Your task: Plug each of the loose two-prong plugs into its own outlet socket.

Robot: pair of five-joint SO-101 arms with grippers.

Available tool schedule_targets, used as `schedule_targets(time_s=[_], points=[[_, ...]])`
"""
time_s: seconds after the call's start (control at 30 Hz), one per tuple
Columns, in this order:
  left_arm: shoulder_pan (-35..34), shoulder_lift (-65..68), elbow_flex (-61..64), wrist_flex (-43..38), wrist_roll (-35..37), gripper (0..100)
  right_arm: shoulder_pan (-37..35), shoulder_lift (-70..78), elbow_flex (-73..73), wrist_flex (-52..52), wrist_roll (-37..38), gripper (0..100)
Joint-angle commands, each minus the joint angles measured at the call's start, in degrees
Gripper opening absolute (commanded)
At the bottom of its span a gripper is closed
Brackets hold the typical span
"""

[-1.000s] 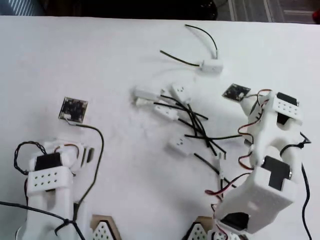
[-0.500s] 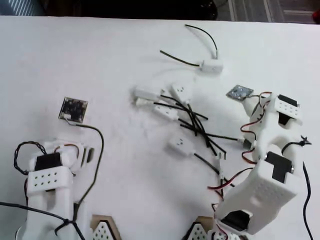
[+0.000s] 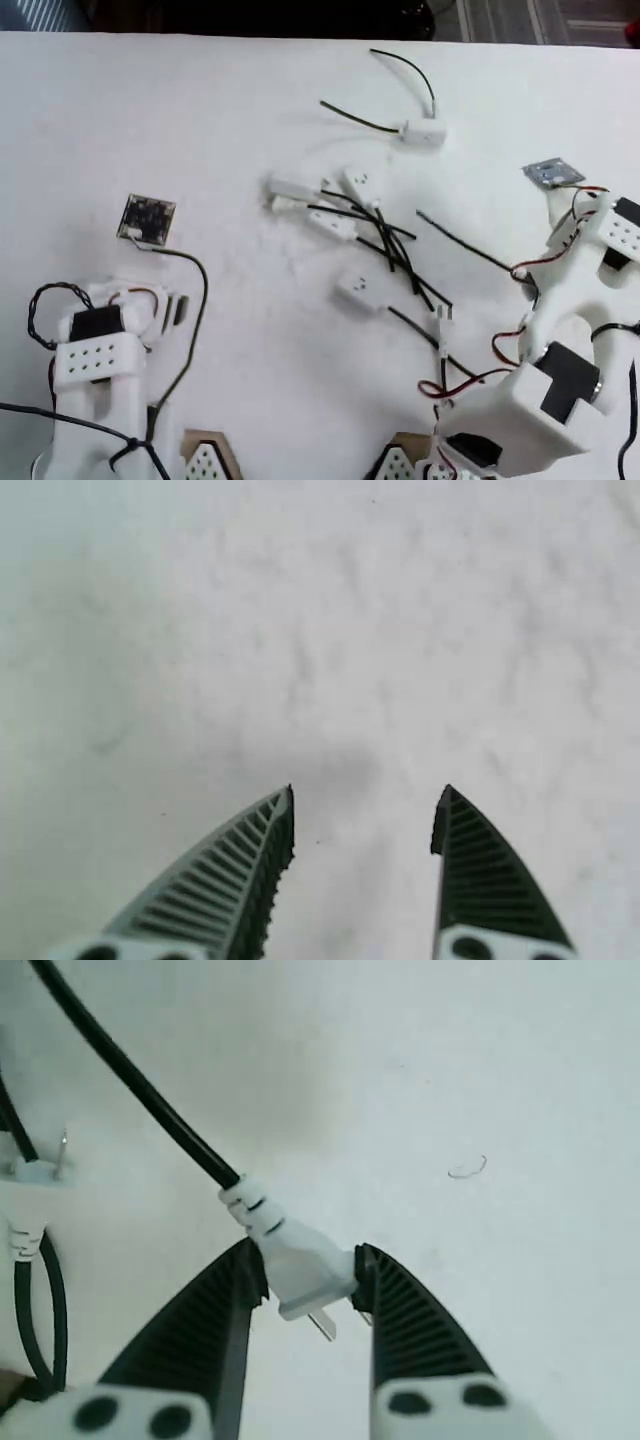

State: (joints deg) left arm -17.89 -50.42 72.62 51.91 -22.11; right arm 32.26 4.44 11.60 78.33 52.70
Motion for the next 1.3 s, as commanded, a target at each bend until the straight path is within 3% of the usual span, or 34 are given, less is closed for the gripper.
schedule_targets(time_s=[0.0, 0.1, 0.23, 0.43, 0.77, 1.03, 1.27], points=[[0.0, -1.3, 0.0, -0.9, -0.2, 23, 0.2, -3.1, -0.6, 0.4, -7.7, 1.7], [0.0, -1.3, 0.0, -0.9, -0.2, 23, -2.2, -1.8, -0.5, 0.4, -13.6, 1.7], [0.0, -1.3, 0.0, -0.9, -0.2, 23, -5.5, 2.9, -0.6, -1.5, -15.5, 2.8], [0.0, -1.3, 0.0, -0.9, -0.2, 23, -6.1, 2.6, -2.3, 1.0, -14.9, 22.1], [0.0, -1.3, 0.0, -0.9, -0.2, 23, -8.8, -6.4, 3.8, 4.1, -1.3, 15.9], [0.0, -1.3, 0.0, -0.9, -0.2, 23, -8.2, -6.3, 13.7, -11.5, 7.6, 16.2], [0.0, -1.3, 0.0, -0.9, -0.2, 23, -7.0, -6.2, 14.7, -14.5, 8.8, 16.2]])
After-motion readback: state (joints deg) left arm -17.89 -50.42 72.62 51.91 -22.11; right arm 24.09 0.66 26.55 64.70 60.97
